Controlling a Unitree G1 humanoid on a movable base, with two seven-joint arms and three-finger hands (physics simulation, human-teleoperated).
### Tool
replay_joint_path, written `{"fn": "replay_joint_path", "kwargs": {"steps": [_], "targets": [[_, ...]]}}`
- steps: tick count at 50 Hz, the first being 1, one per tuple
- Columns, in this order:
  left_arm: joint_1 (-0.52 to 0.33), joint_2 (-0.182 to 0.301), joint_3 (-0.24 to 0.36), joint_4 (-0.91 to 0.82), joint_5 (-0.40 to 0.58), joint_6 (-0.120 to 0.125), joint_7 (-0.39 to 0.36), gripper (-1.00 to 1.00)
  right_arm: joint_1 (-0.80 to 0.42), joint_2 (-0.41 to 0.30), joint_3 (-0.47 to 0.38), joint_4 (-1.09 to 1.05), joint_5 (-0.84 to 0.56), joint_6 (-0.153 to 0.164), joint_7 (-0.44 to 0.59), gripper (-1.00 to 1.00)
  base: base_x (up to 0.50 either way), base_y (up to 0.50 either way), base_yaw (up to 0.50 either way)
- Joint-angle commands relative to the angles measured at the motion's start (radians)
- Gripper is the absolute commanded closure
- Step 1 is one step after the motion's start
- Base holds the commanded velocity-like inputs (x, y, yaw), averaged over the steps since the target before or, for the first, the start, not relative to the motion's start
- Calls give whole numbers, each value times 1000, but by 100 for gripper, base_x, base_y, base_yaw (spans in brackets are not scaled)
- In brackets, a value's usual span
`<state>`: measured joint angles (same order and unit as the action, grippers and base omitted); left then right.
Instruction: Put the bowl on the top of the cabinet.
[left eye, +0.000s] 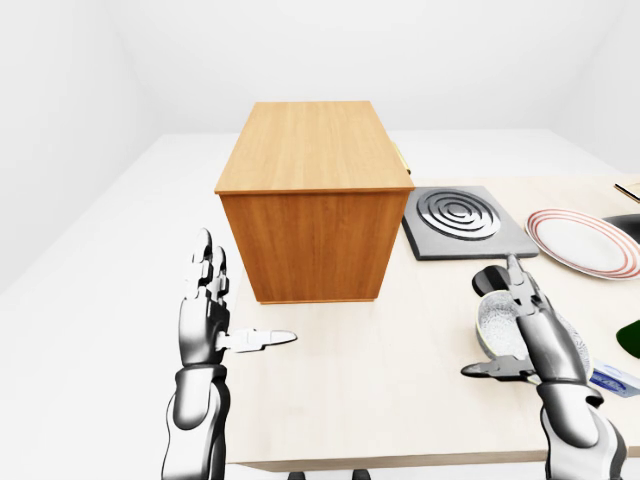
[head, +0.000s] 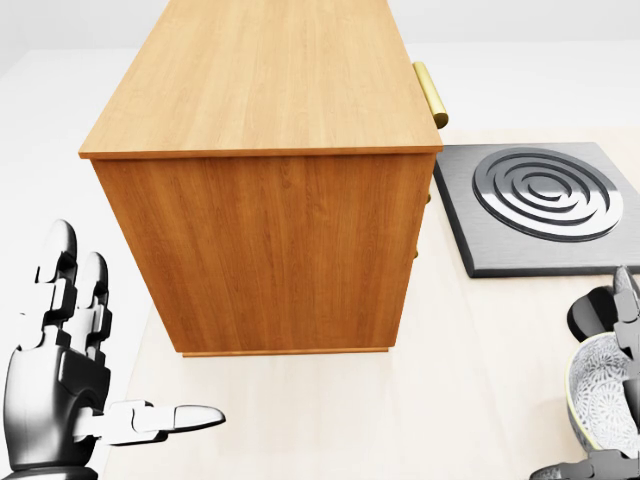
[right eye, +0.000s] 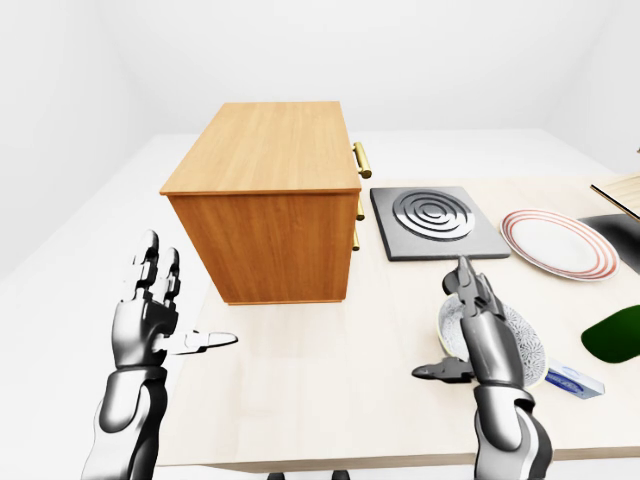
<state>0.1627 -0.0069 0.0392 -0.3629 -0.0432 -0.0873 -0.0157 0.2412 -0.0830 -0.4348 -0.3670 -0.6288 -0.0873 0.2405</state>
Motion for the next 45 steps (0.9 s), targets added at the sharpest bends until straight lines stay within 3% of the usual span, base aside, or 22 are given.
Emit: {"fn": "replay_joint_path", "kwargs": {"steps": [1,10,45], "targets": [[2,0,-2,4,2,0,0,-100,20,-7,-92,-18,-95,0,80,-100,0,0,0],[1,0,-1,2,1,0,-1,-100,26,-2,-118,-15,-133,0,121,-100,0,0,0],[-4,0,2,5,1,0,4,-100,66,-37,-110,189,-286,0,10,-100,0,0,0]]}}
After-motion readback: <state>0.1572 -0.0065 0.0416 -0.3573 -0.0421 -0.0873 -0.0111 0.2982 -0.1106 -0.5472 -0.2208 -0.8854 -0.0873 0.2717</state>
